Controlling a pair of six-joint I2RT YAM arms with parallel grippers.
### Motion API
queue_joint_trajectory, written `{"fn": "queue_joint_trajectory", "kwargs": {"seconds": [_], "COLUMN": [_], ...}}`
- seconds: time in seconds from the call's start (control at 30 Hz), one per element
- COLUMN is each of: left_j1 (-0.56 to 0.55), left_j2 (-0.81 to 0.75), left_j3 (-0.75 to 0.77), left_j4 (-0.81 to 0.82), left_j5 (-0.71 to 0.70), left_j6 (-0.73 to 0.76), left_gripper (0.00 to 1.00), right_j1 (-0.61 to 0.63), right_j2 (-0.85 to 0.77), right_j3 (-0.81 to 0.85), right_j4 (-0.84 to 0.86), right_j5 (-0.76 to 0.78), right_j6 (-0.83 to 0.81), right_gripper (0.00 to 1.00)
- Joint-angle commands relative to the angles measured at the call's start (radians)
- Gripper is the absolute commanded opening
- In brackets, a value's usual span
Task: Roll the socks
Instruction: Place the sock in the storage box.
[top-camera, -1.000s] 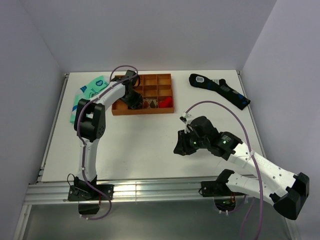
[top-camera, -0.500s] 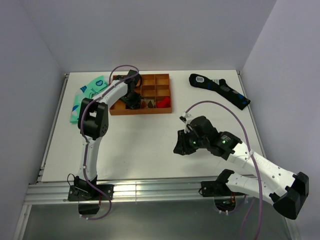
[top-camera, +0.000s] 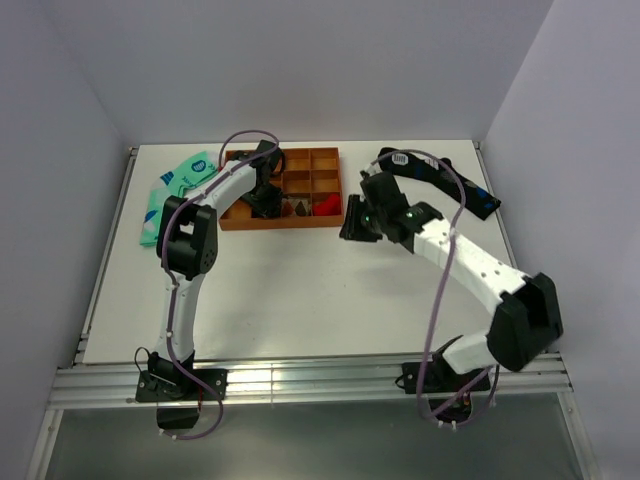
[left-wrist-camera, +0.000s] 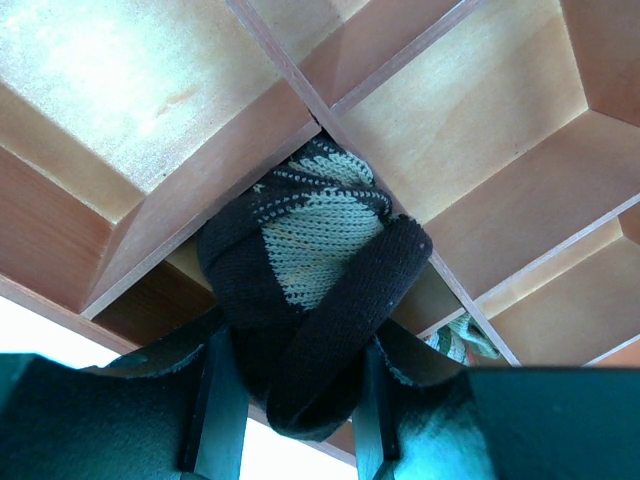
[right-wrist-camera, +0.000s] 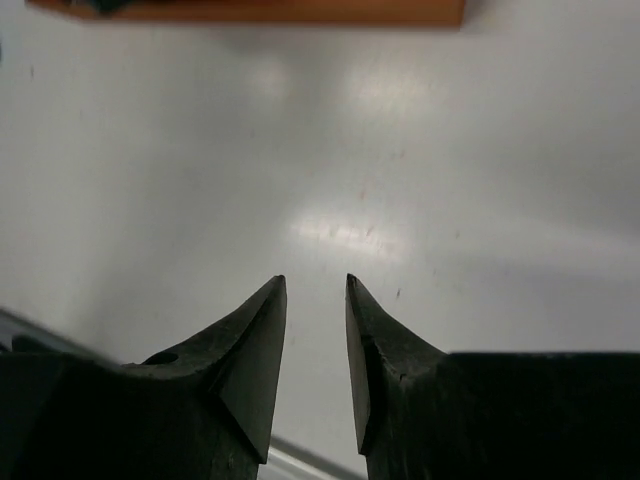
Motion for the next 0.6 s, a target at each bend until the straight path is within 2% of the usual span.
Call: {"fn": "queue_joint_trajectory", "kwargs": {"seconds": [0.0, 0.07, 0.1, 0.13, 0.17, 0.3, 0.57], "left_j1": [0.027, 0.028, 0.033, 0.044, 0.044, 0.064, 0.076], "left_j2": [0.074, 0.073, 0.068, 0.062, 0.062, 0.063, 0.089], "left_j3": [-0.026, -0.024, -0.03, -0.047, -0.047, -0.041, -0.018], "left_j4": [-0.123, -0.121, -0.118, -0.106, -0.106, -0.108, -0.1], "left_j5": [-0.136, -0.134, -0.137, -0.136, -0.136, -0.142, -0.142], "left_j6": [0.031, 0.045, 0.054, 0.065, 0.065, 0.093, 0.116], "left_gripper": [0.0, 0.0, 0.0, 0.0, 0.0, 0.0, 0.0], "right_j1": [-0.059, -0.104, -0.117, -0.145, -0.15, -0.168, -0.208], "right_j2": [0.158, 0.247, 0.342, 0.475, 0.476, 0.667, 0.734], "right_j3": [0.108, 0.192, 0.226, 0.36, 0.361, 0.513, 0.596], "right_j4": [0.11, 0.128, 0.129, 0.124, 0.127, 0.089, 0.124], "right_j5": [0.066, 0.069, 0.067, 0.067, 0.067, 0.104, 0.083], "right_j6": [-0.007, -0.015, -0.017, -0.029, -0.029, -0.046, -0.086], "right_gripper": [0.39, 0.4, 0.4, 0.43, 0.43, 0.43, 0.43]}}
